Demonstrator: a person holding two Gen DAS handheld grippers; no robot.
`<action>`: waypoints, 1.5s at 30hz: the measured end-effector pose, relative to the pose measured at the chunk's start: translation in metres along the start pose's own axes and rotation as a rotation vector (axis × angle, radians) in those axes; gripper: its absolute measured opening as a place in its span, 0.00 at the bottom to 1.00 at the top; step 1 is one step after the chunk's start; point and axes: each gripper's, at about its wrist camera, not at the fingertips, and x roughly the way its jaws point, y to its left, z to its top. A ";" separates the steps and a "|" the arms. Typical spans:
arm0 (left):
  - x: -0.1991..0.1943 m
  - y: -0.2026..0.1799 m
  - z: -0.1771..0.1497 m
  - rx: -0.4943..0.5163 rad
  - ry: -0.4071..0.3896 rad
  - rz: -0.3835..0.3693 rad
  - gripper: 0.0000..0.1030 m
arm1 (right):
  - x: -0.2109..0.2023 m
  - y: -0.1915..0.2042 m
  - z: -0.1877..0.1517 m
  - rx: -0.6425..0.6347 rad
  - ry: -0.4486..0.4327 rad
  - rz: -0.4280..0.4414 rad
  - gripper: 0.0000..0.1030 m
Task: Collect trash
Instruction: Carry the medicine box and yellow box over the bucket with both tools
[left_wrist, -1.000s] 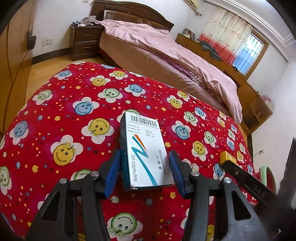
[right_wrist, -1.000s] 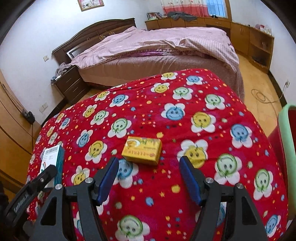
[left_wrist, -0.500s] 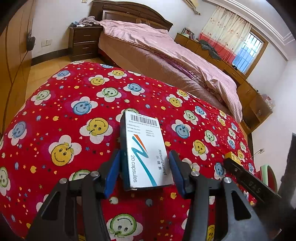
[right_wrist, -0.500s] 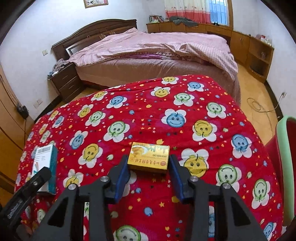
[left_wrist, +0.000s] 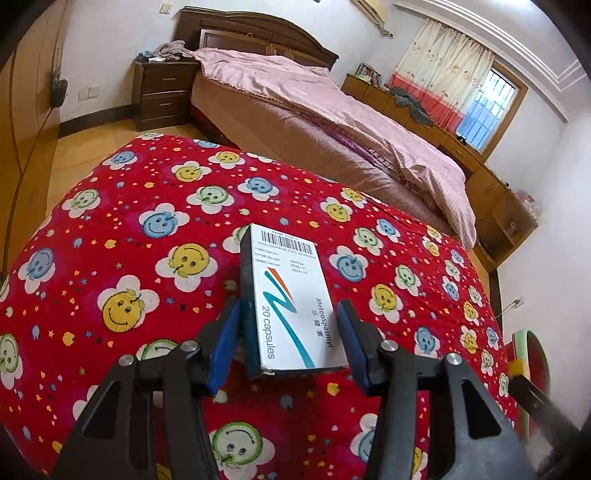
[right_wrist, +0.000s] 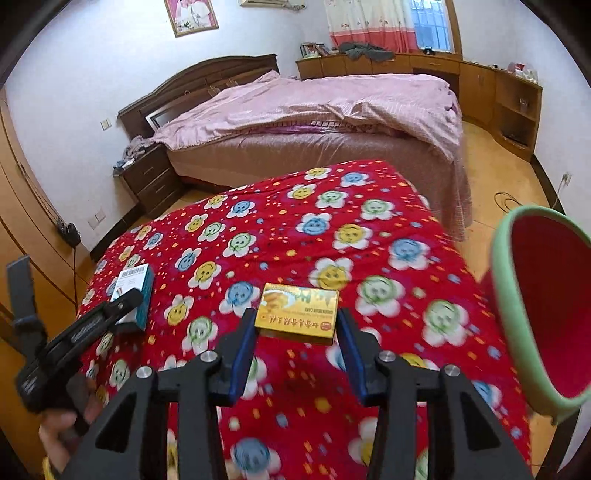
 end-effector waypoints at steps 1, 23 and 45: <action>-0.001 -0.002 0.000 0.004 0.001 -0.007 0.51 | -0.009 -0.006 -0.003 0.010 -0.005 0.001 0.45; -0.063 -0.094 -0.026 0.184 0.013 -0.211 0.51 | -0.117 -0.131 -0.071 0.242 -0.102 -0.128 0.45; -0.051 -0.286 -0.098 0.491 0.142 -0.405 0.51 | -0.150 -0.253 -0.076 0.389 -0.186 -0.164 0.45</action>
